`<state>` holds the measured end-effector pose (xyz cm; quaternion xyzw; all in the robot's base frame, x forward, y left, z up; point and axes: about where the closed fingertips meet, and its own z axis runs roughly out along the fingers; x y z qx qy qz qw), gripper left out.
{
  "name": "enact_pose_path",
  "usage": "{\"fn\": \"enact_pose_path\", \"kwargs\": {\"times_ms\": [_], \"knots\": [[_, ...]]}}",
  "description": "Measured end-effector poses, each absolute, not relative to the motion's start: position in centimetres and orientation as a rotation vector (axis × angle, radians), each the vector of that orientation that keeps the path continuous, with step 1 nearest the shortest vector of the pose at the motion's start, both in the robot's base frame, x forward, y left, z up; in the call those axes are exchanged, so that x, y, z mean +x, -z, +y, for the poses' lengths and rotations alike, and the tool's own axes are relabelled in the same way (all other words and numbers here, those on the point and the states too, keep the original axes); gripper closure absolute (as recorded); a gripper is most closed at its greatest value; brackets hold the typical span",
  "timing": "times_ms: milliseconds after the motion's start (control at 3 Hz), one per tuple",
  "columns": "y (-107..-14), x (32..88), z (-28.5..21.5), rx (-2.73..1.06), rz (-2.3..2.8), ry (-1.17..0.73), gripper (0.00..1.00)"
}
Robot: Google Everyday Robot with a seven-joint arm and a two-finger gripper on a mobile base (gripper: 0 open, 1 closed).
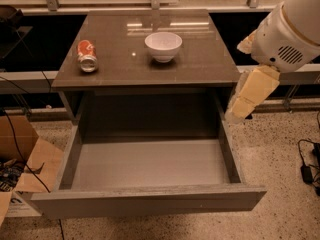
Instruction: Place coke can into top drawer
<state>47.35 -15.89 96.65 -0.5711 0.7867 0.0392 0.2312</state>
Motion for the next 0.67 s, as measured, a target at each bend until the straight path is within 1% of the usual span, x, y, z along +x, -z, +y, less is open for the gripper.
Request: {"fn": "enact_pose_path", "kwargs": {"times_ms": [333,667], "knots": [[-97.1,50.5,-13.2,-1.473,2.119,-0.105,0.0],[-97.3,54.4,-8.8,-1.44,2.052,-0.138,0.0]]}}
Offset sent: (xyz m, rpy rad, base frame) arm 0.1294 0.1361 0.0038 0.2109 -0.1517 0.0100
